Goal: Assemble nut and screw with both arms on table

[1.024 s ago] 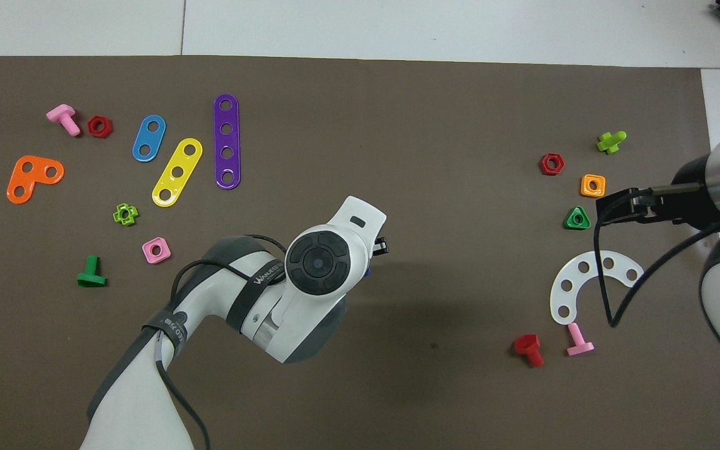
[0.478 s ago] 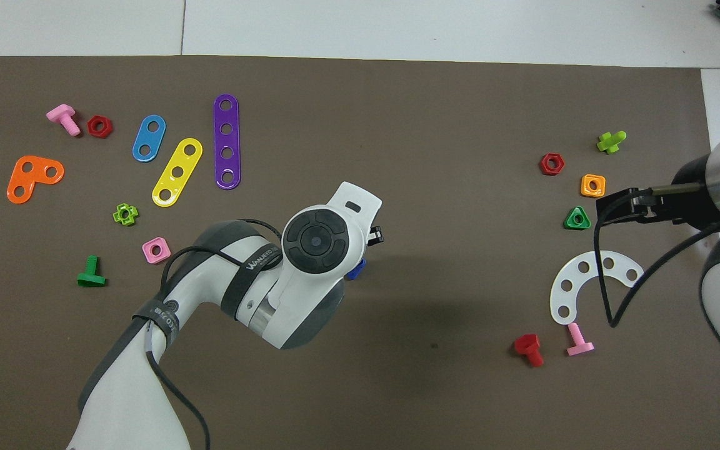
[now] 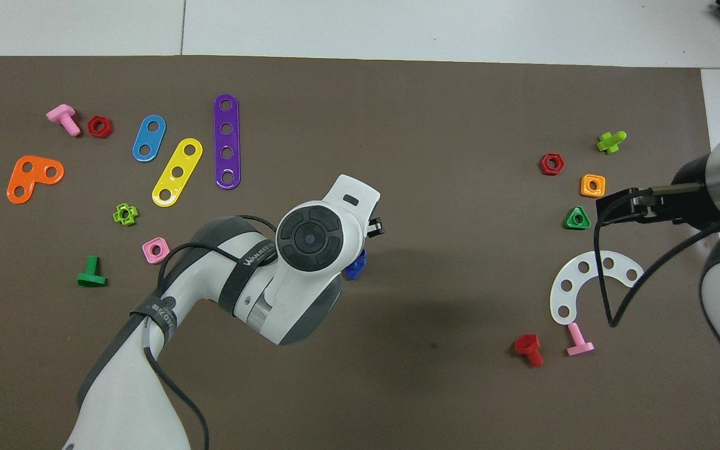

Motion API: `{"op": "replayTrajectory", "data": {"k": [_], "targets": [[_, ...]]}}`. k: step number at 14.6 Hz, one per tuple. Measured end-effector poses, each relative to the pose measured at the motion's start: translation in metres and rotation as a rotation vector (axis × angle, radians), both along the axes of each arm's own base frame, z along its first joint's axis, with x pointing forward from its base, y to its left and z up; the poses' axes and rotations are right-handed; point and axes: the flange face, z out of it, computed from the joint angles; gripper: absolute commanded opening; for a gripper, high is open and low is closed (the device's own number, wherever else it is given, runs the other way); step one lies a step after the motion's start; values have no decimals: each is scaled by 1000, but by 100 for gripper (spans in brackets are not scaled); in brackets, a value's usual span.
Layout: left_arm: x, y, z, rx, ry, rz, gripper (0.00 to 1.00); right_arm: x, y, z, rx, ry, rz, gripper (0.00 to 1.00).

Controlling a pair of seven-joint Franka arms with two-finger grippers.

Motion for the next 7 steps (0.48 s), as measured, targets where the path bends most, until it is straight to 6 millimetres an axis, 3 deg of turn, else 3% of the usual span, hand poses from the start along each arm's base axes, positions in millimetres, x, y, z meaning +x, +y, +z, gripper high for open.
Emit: {"op": "replayTrajectory", "data": {"k": [7], "targets": [[-7, 5, -24, 16, 17, -8, 0, 0, 0, 0, 0, 0, -1, 100]]}}
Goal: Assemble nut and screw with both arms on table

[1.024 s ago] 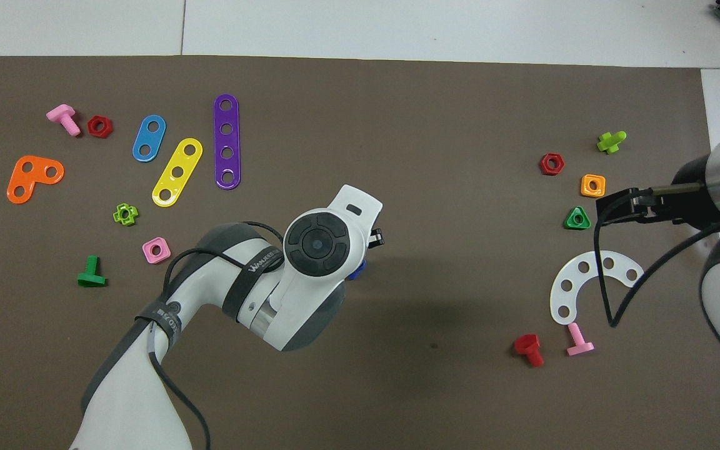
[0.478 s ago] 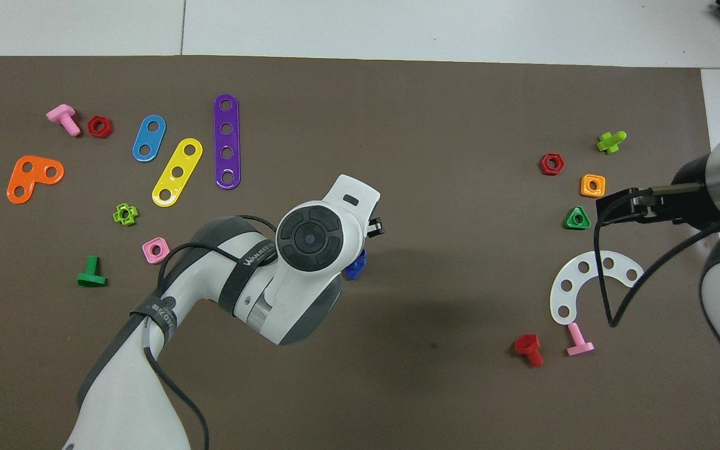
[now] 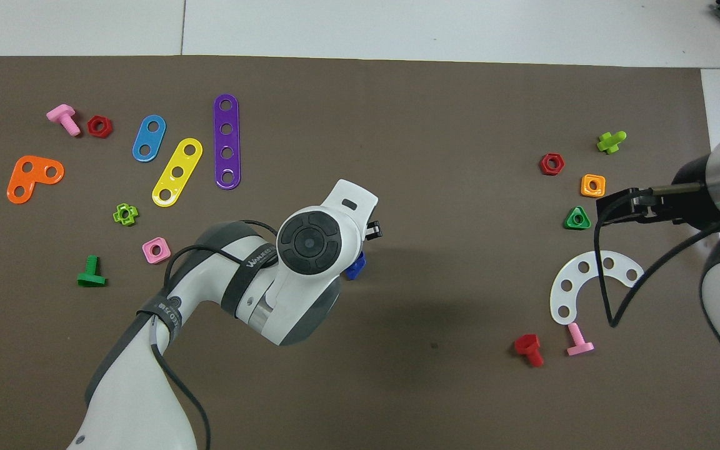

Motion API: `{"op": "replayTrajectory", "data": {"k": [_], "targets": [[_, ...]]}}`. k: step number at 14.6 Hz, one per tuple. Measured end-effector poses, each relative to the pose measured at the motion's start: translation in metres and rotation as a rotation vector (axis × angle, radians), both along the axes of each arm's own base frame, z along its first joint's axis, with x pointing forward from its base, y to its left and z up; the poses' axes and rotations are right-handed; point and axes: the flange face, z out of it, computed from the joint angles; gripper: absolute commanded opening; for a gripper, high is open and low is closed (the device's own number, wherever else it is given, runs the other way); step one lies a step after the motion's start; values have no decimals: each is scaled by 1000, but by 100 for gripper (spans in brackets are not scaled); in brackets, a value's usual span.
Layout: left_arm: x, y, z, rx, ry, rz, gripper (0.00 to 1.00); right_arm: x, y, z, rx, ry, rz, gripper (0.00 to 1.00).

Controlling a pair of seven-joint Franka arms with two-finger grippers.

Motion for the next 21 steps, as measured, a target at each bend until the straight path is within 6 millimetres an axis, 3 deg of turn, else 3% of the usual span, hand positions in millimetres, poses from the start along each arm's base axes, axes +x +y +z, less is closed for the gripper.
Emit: {"op": "replayTrajectory", "data": {"k": [7, 14, 21], "targets": [[-7, -4, -5, 6, 11, -12, 0, 0, 0, 0, 0, 0, -1, 100], [-4, -8, 6, -1, 3, -13, 0, 0, -1, 0, 0, 0, -2, 100], [-15, -12, 2, 36, 51, -31, 0, 0, -1, 0, 0, 0, -2, 100]]}}
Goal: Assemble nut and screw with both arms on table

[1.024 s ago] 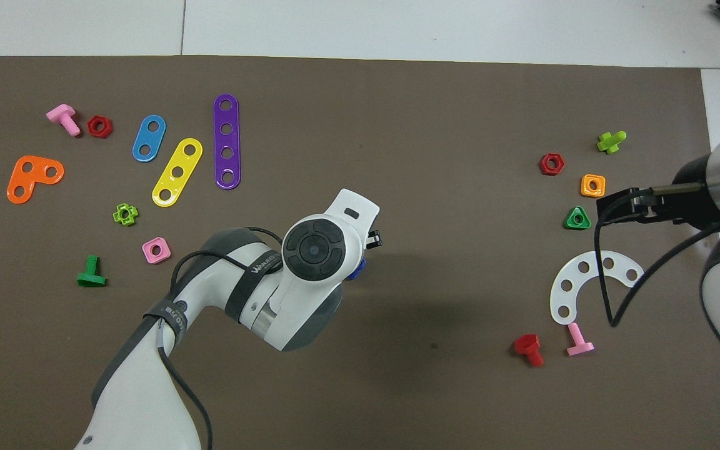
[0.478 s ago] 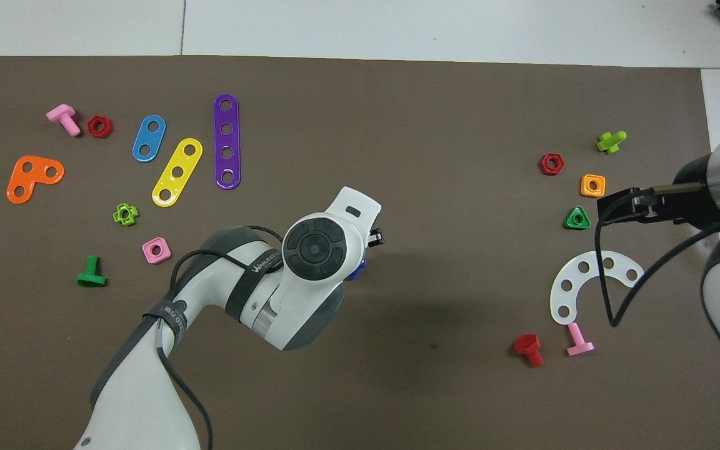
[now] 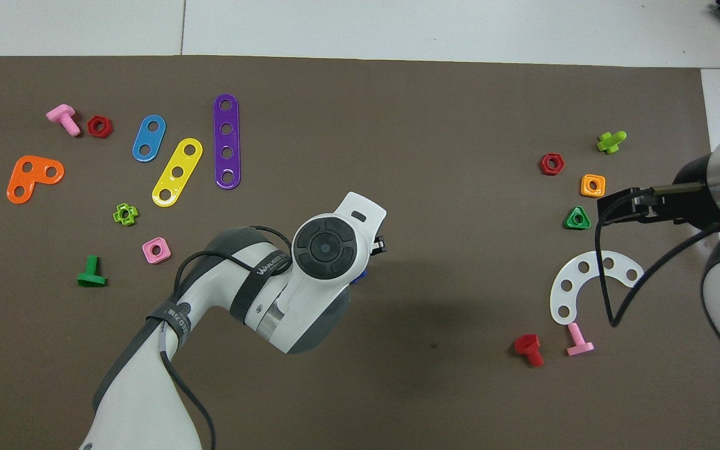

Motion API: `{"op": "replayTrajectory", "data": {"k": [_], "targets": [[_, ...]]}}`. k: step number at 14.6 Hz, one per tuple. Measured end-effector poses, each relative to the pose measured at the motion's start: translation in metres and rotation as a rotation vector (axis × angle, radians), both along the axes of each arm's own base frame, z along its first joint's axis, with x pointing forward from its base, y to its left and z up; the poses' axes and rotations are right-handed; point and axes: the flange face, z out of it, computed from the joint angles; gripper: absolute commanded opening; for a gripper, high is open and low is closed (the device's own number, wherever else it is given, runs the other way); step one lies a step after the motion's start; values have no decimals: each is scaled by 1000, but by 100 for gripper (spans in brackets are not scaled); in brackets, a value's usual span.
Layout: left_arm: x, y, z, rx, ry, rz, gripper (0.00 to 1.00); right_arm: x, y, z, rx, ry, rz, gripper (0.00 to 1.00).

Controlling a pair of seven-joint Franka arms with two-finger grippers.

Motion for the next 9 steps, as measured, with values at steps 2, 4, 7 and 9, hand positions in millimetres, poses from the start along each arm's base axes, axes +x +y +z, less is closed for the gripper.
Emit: {"op": "replayTrajectory", "data": {"k": [2, 4, 7, 9], "targets": [[0, -1, 0, 0, 0, -1, 0, 0, 0, 0, 0, 0, 0, 100], [0, 0, 0, -1, -2, -1, 0, 0, 0, 0, 0, 0, 0, 100], [-2, 1, -8, -24, -29, 0, 0, 0, 0, 0, 0, 0, 0, 100], [-5, 2, -16, -47, -55, 4, 0, 0, 0, 0, 0, 0, 0, 100]]}}
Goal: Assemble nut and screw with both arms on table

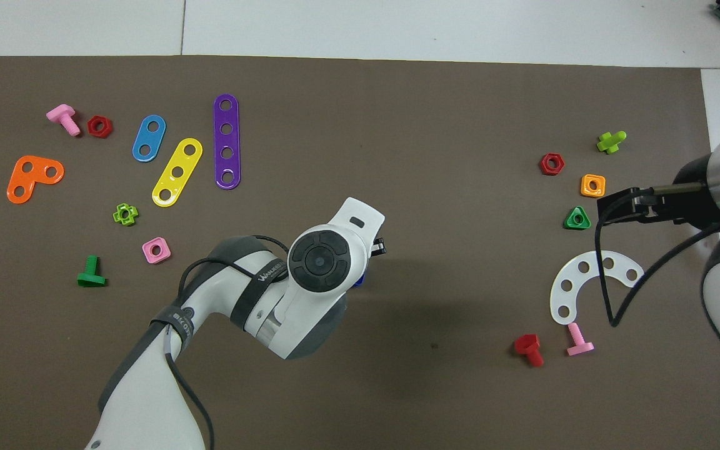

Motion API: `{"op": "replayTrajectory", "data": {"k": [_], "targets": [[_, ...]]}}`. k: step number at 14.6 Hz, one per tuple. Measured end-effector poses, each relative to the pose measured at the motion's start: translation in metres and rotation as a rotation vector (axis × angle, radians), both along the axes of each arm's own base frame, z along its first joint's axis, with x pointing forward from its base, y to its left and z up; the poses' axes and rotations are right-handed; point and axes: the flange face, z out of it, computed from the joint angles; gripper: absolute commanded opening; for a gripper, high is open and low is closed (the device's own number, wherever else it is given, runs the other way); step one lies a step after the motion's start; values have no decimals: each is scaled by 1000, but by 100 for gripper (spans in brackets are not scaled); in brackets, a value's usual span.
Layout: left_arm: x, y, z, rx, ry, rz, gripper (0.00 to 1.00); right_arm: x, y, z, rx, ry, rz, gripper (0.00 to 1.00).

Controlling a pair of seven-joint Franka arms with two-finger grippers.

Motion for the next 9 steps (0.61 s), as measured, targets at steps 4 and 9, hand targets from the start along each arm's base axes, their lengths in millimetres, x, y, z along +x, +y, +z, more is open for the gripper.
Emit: {"op": "replayTrajectory", "data": {"k": [4, 9], "targets": [[-3, -6, 3, -18, -20, -7, 0, 0, 0, 0, 0, 0, 0, 100], [20, 2, 31, -41, -55, 23, 31, 0, 0, 0, 0, 0, 0, 100]]}}
